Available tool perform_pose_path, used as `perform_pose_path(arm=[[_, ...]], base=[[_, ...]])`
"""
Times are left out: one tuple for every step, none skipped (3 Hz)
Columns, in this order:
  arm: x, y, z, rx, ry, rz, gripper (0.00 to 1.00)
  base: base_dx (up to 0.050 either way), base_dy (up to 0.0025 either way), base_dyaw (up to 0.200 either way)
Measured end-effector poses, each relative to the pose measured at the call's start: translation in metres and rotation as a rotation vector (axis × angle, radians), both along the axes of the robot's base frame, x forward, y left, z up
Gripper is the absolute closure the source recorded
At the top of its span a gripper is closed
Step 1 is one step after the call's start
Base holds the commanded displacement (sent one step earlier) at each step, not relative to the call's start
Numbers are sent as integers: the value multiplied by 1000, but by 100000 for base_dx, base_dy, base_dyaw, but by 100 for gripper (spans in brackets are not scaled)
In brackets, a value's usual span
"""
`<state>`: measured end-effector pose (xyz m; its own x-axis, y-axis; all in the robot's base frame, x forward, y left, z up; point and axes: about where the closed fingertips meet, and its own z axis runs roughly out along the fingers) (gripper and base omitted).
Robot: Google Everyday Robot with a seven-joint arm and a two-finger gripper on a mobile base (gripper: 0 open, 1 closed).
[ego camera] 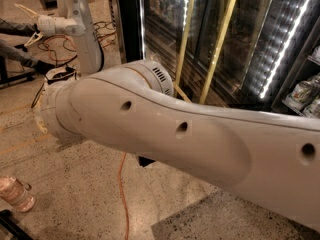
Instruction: Close left fridge door
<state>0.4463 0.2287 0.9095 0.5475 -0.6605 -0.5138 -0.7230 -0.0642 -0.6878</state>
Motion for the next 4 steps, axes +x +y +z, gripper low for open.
perform_pose_path(arm=[[0,0,0,0,0,0,100],[-3,10,1,17,-2,20,100],[5,20,5,30,-43,18,100],[23,30,11,40,-101,18,100]], base=[[0,0,0],[0,0,0],[0,0,0],[0,0,0]])
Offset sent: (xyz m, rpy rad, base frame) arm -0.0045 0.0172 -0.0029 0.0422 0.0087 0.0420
